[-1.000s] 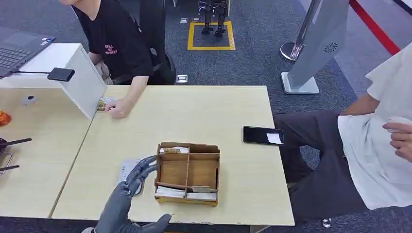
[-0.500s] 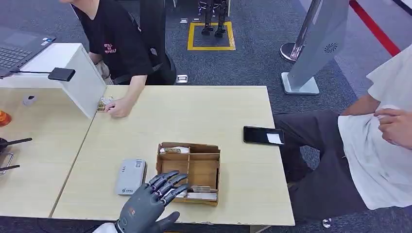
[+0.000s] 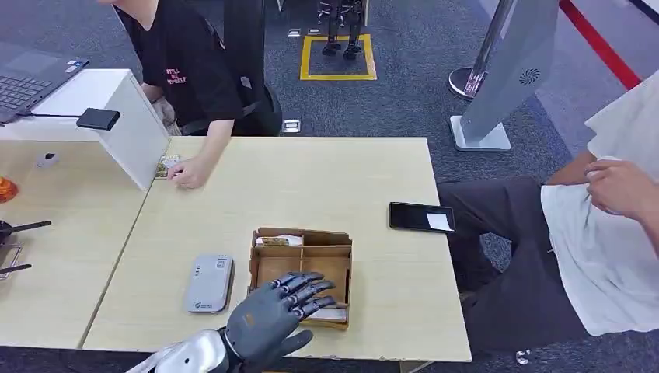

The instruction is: Pass the card to the sensor for recognition and then transmit it.

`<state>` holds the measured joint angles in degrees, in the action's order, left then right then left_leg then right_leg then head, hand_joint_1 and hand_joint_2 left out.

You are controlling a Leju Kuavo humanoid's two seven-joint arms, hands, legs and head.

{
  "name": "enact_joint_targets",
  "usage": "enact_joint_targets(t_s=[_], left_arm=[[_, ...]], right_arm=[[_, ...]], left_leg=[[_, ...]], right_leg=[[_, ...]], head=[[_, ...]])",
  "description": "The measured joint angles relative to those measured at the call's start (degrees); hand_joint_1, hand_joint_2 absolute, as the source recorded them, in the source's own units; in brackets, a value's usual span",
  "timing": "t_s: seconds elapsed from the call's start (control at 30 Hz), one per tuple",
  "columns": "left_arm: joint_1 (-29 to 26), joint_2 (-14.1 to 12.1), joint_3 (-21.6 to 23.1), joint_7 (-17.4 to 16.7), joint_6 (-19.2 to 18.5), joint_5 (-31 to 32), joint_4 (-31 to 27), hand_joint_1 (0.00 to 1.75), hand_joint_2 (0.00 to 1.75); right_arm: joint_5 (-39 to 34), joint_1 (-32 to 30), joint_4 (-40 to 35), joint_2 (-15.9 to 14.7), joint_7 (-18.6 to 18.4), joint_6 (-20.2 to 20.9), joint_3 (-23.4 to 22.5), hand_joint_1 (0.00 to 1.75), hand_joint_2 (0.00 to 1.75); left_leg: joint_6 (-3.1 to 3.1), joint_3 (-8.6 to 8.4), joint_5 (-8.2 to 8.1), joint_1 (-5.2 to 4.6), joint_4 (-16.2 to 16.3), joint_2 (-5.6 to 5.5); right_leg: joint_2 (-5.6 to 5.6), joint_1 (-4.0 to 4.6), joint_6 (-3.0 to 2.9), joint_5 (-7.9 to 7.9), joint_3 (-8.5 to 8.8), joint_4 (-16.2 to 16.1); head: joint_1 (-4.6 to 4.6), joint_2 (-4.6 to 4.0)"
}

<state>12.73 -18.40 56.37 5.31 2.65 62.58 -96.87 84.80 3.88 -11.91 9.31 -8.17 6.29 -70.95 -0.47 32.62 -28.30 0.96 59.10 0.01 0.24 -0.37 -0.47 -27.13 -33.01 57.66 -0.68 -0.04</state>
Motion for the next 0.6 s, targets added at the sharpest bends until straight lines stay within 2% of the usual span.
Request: enact_joint_targets(t_s=[0.3, 0.6], left_arm=[[6.71, 1.16, 3.23, -1.14, -4.75, -1.34, 3.13, 0.4, 1.75], [8.75, -0.11, 5.09, -3.56, -5.91, 0.37, 5.4, 0.38, 1.75]], right_arm=[[0.4, 0.06, 0.0, -0.04, -0.22, 0.48, 1.09, 0.0, 0.0], [0.31, 0.08, 0.0, -0.13, -0.57, 0.57, 1.12, 0.0, 0.0]], left_leg=[[0.0, -0.01, 0.0, 0.0, 0.0, 0.0], [0.0, 0.0, 0.0, 0.0, 0.0, 0.01]], right_leg=[[0.02, 0.0, -0.01, 0.01, 0.01, 0.01], [0.04, 0.0, 0.0, 0.0, 0.0, 0.01]], head=[[0.02, 0.0], [0.0, 0.0]])
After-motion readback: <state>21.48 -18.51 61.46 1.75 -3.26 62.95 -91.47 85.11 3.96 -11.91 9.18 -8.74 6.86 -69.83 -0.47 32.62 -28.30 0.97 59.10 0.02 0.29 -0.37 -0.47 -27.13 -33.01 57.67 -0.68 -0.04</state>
